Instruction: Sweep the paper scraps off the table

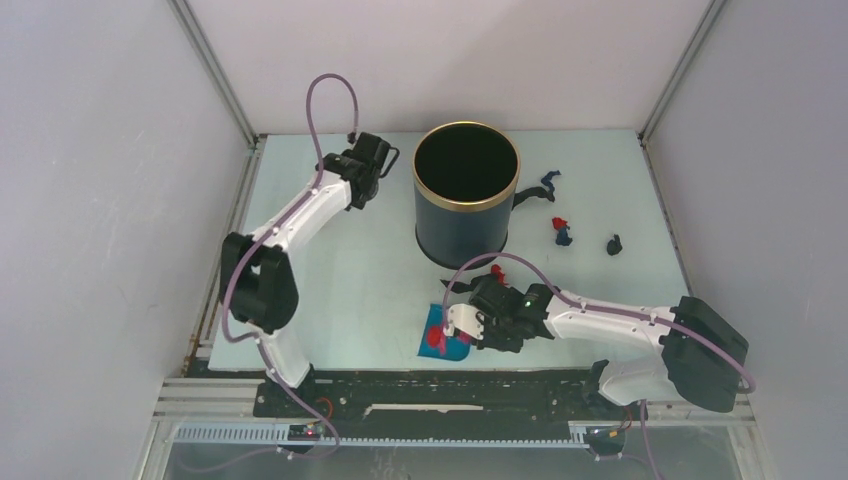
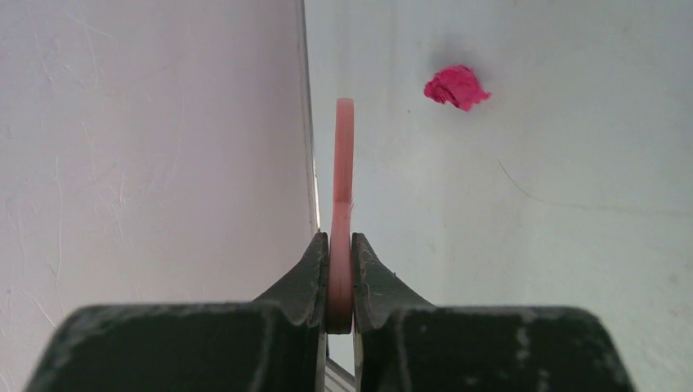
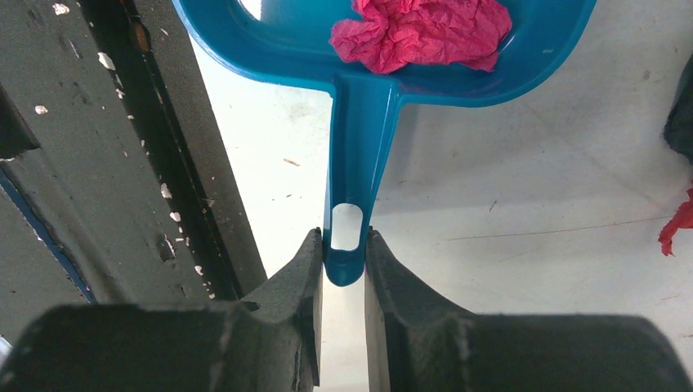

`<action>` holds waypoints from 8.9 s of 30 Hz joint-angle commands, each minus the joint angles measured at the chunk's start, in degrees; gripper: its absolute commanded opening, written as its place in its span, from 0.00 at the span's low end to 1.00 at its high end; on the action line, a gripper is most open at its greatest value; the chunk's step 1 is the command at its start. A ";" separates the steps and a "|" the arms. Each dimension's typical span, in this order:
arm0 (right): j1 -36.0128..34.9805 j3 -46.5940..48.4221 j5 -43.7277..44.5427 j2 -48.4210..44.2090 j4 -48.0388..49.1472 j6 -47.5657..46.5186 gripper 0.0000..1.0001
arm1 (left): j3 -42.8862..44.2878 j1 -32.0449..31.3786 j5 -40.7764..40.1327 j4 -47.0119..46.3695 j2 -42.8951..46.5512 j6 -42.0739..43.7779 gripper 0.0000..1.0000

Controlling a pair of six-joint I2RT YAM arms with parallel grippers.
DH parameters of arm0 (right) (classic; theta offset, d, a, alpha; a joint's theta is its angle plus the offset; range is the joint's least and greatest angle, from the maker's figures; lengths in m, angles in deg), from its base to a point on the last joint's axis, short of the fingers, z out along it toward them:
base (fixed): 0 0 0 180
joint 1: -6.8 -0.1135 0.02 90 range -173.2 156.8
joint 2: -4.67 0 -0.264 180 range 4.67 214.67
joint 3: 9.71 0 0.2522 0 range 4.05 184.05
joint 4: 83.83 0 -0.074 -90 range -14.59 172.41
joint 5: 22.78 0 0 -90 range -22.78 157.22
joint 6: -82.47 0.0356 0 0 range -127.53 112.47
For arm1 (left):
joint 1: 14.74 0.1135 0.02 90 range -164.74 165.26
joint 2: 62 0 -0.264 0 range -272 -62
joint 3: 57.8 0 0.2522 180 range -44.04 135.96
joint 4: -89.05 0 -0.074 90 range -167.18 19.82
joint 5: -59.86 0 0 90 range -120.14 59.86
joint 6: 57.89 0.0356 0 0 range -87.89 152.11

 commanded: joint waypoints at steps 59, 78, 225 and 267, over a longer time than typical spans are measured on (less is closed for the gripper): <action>-6.45 2.36 10.64 6.18 4.31 5.26 0.14 | -26.39 -7.12 58.36 -10.89 35.33 -12.39 0.00; 3.41 14.36 10.02 14.98 -8.13 7.81 0.04 | -17.41 -7.67 45.65 -10.72 20.43 -8.11 0.00; 17.68 45.97 62.93 5.95 28.28 -95.07 0.02 | -47.17 -16.55 24.42 -18.63 60.75 -25.79 0.00; 51.33 13.73 3.46 -14.27 -39.97 -26.86 0.00 | -41.22 -13.64 21.99 -39.81 34.74 -41.39 0.00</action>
